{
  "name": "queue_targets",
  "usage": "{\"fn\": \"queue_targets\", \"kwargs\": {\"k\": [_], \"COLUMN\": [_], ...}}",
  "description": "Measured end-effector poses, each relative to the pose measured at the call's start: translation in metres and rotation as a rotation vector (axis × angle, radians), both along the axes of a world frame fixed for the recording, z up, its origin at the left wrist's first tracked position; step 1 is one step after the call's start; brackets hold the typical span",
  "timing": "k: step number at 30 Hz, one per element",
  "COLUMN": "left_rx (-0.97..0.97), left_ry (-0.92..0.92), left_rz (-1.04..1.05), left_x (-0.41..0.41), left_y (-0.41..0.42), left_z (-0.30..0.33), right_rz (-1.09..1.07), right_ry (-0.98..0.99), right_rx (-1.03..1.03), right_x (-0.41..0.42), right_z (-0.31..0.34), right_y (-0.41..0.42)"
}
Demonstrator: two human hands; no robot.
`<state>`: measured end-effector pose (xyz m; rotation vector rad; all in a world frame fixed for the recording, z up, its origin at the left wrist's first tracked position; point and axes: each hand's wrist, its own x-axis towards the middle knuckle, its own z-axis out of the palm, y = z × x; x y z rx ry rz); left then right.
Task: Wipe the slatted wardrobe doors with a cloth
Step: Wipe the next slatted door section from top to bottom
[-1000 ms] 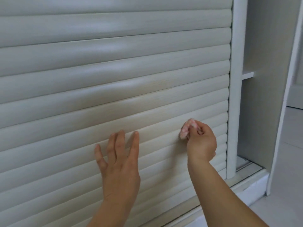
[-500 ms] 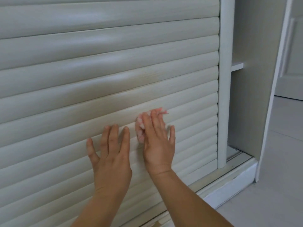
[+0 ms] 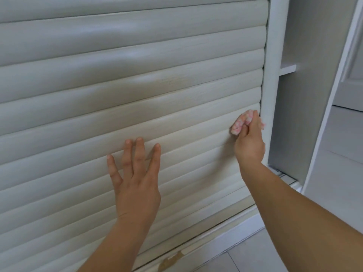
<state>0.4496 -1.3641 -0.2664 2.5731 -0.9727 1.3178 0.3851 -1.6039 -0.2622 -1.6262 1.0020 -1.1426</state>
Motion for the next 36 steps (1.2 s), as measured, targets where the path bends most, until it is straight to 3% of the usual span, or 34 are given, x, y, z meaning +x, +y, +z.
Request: {"fn": "queue_targets", "kwargs": {"k": [5, 8, 12, 15, 18, 25, 26, 29, 31, 36], "left_rx": [0.024, 0.031, 0.057, 0.057, 0.074, 0.102, 0.129, 0.190, 0.231, 0.251], "left_ry": [-0.026, -0.020, -0.011, -0.002, -0.008, -0.003, -0.016, -0.022, -0.011, 0.028], "left_rz": [0.006, 0.020, 0.044, 0.063, 0.079, 0.086, 0.060, 0.003, -0.018, -0.040], "left_x": [0.001, 0.000, -0.002, -0.005, -0.008, -0.013, -0.014, -0.012, -0.012, -0.010], "left_y": [0.003, 0.003, 0.004, 0.005, 0.003, -0.001, 0.000, 0.004, 0.008, 0.016], "left_z": [0.001, 0.002, 0.006, 0.008, 0.012, 0.003, -0.001, -0.016, -0.029, -0.048], "right_rz": [-0.041, -0.041, 0.092, 0.128, 0.039, -0.113, -0.128, 0.092, 0.216, 0.187], "right_ry": [-0.219, -0.133, 0.086, 0.214, 0.196, -0.098, -0.183, -0.774, -0.961, -0.826], "right_rx": [0.067, 0.020, -0.377, -0.572, -0.459, 0.020, 0.057, 0.322, 0.453, 0.637], "right_x": [0.020, 0.031, 0.035, 0.035, 0.033, 0.024, 0.022, 0.018, 0.021, 0.035], "right_z": [-0.009, -0.019, -0.054, -0.071, -0.060, -0.032, -0.036, -0.043, -0.057, -0.104], "right_y": [0.015, 0.059, 0.133, 0.128, 0.091, 0.033, 0.033, 0.051, 0.078, 0.158]}}
